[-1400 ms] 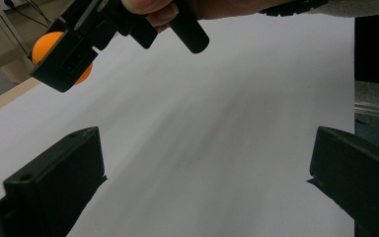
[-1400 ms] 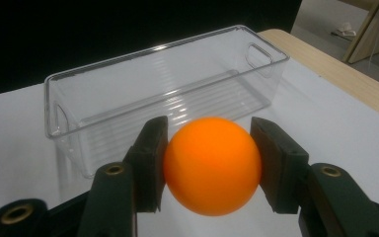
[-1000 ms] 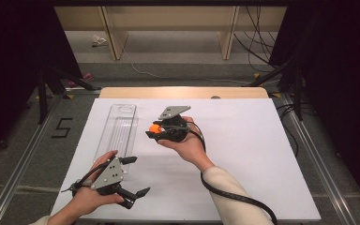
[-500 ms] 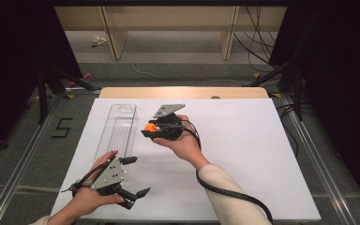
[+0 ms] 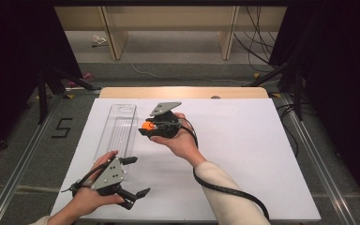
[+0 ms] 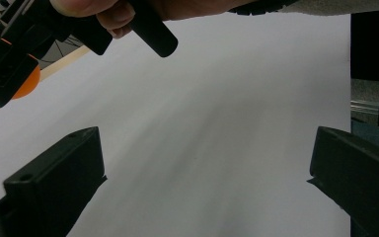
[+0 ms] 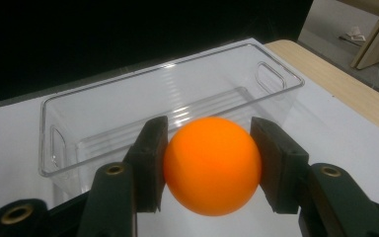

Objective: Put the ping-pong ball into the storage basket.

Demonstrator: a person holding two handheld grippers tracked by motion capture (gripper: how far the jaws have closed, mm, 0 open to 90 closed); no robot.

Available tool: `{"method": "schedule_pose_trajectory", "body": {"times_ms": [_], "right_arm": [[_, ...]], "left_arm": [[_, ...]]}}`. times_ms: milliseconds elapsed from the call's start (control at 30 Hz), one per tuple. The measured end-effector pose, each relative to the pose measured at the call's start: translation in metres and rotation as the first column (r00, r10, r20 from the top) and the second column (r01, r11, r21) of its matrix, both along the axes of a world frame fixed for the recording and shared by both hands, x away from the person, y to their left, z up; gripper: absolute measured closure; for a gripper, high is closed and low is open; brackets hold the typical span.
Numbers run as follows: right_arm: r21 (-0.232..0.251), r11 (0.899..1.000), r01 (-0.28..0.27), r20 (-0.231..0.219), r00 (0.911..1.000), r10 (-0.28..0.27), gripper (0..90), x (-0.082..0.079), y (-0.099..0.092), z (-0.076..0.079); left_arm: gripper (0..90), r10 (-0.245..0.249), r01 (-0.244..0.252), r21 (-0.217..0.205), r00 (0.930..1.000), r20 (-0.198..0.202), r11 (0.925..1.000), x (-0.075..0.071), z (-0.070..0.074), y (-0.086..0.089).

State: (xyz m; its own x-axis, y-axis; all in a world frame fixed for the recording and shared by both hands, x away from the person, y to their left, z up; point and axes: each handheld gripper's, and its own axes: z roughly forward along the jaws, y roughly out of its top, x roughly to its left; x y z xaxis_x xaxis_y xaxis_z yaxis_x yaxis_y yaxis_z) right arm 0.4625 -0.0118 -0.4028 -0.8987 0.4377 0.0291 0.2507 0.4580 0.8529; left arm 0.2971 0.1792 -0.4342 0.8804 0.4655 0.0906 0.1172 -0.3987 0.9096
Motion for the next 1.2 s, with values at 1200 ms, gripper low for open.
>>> {"method": "schedule_pose_trajectory", "body": {"times_ms": [1200], "right_arm": [[-0.019,0.999,-0.029,-0.004,0.9996,0.029,51.5,0.012,0.028,0.006]], "left_arm": [[0.0,-0.012,0.012,0.005,0.9999,0.000,0.9999,-0.001,0.000,0.000]]}}
